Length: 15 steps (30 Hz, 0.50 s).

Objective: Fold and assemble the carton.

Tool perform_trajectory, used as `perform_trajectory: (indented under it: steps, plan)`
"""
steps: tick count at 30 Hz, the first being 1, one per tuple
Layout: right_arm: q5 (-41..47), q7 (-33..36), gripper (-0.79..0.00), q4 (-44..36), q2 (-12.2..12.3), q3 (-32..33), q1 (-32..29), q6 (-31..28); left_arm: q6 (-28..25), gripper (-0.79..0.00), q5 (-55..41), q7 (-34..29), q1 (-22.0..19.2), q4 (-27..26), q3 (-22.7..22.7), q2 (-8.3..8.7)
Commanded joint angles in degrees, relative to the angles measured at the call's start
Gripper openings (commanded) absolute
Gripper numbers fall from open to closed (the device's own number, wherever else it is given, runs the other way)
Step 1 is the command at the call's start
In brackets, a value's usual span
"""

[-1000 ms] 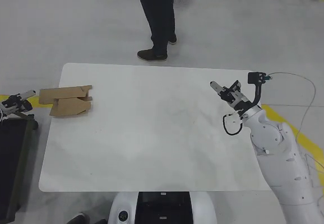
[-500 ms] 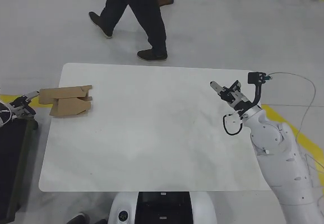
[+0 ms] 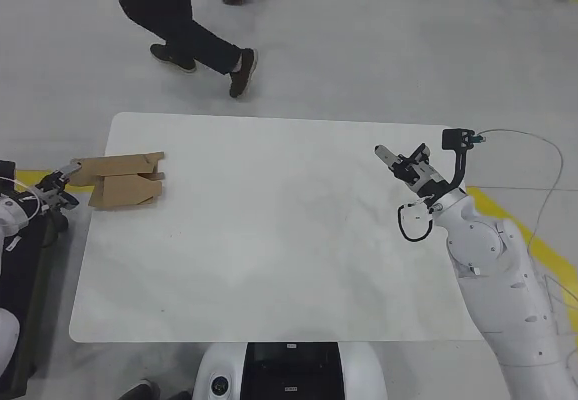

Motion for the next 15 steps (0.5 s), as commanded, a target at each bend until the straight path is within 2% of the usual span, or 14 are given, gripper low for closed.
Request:
perform_trajectory:
  steps: [1,2,3,4,9,15]
  plan:
    - [0.0,0.0,0.0,0.0,0.0,0.0,0.0,0.0,0.3,0.0,0.3,0.7,-0.1,0.0,0.0,-0.47]
    - [0.0,0.0,0.0,0.0,0.0,0.0,0.0,0.0,0.6,0.0,0.4,0.8,-0.2,0.0,0.0,-0.7]
    - [0.0,0.0,0.0,0.0,0.0,0.0,0.0,0.0,0.9,-0.052,0.3,0.6,-0.3,0.0,0.0,-0.92]
    - [0.0,0.0,0.0,0.0,0.0,0.0,0.0,0.0,0.9,-0.142,0.4,0.6,-0.4,0.0,0.0,-0.98]
    - [0.0,0.0,0.0,0.0,0.0,0.0,0.0,0.0,1.1,-0.336,0.4,0.6,-0.4,0.0,0.0,-1.07]
    - [0.0,0.0,0.0,0.0,0.0,0.0,0.0,0.0,1.1,-0.434,0.4,0.6,-0.4,0.0,0.0,-1.07]
